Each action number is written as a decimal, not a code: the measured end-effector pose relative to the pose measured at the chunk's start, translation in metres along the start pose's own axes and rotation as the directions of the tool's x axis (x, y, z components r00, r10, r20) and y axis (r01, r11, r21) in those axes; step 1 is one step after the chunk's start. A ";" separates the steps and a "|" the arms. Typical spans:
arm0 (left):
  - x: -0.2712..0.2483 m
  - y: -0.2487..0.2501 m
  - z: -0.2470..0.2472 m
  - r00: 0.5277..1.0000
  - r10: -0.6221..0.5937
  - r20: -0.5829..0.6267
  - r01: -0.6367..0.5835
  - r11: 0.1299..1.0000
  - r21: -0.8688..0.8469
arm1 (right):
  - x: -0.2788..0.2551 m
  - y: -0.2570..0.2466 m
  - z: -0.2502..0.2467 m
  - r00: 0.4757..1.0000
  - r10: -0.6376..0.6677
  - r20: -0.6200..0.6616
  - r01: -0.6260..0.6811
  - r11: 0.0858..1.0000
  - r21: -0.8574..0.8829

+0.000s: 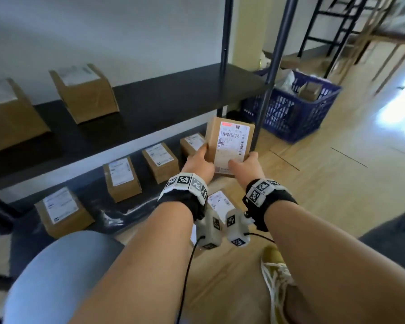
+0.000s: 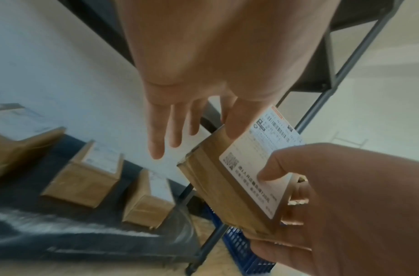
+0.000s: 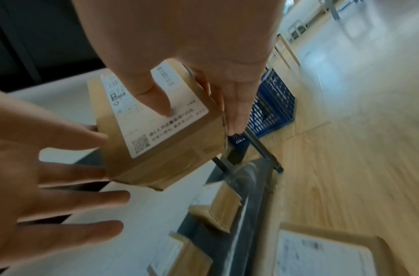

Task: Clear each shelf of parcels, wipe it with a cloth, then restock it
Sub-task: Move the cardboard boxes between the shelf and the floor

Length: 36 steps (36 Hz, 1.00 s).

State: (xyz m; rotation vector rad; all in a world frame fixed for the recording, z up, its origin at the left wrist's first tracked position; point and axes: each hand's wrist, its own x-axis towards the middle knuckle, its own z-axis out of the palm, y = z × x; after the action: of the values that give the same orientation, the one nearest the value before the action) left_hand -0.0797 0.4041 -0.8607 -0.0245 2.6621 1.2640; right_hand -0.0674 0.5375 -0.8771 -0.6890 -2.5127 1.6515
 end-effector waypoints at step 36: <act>0.138 0.024 -0.183 0.927 -0.120 -0.355 -0.009 0.940 -0.341 | 0.128 -0.225 0.118 0.871 -0.438 0.224 0.466 0.880 -0.090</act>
State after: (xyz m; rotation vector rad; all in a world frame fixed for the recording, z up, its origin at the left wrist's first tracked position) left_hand -0.2483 0.2881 -0.7545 -0.4290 2.6696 1.8420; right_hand -0.2914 0.4129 -0.7531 0.0801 -2.6643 1.4384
